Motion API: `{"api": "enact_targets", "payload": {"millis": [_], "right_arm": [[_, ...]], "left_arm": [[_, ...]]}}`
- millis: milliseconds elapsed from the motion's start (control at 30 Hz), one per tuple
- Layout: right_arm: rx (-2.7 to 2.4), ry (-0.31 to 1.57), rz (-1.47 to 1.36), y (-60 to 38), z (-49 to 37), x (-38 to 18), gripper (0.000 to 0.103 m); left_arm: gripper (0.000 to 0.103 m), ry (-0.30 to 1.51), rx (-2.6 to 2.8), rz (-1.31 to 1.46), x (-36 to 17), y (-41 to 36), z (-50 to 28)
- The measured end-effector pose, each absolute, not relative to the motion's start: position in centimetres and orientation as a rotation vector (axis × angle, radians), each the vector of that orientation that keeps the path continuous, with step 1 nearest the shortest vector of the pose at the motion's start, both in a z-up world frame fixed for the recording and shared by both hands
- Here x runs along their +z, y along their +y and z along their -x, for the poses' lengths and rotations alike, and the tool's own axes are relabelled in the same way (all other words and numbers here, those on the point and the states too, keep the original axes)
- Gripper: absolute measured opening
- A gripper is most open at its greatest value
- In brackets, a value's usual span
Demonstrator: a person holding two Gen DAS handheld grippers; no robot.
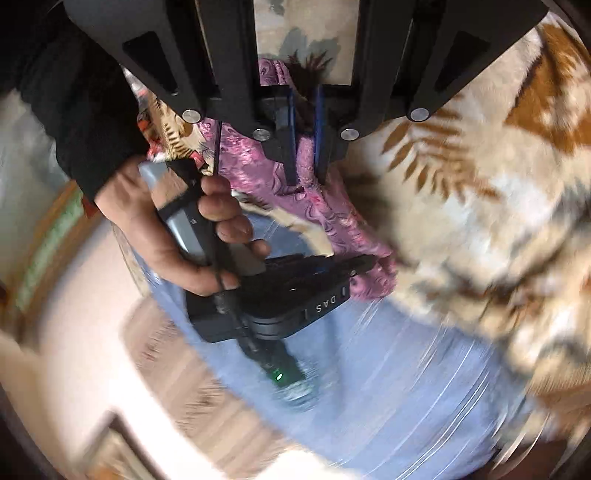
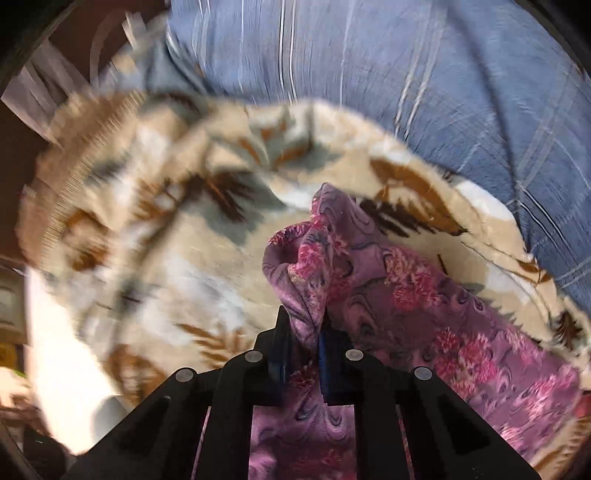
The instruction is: Fold small clothes
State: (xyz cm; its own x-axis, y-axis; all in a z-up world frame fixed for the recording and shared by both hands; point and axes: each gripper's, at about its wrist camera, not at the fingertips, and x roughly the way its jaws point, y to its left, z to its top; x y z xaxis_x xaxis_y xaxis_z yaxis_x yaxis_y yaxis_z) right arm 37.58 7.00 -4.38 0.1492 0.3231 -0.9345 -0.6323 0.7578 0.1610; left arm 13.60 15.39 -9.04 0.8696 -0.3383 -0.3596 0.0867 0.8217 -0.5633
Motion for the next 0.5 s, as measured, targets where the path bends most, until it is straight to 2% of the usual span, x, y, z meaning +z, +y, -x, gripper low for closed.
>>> {"api": "enact_targets", "payload": {"millis": [267,400,500], "right_arm": [[0.805,1.059,-0.057,-4.2,-35.8,3.3,0.012],[0.815,0.972,-0.228,-12.6,-35.3,4.6,0.012],[0.800,0.936,-0.346,-19.0,-35.3,3.9,0.012]], "left_arm": [[0.005,0.436,-0.407,0.483,-4.0,8.8,-13.6],[0.005,0.468,-0.524,0.435,-2.1,2.9,-14.8],[0.005,0.526,-0.610,0.408,-2.5,-1.8,-16.3]]}}
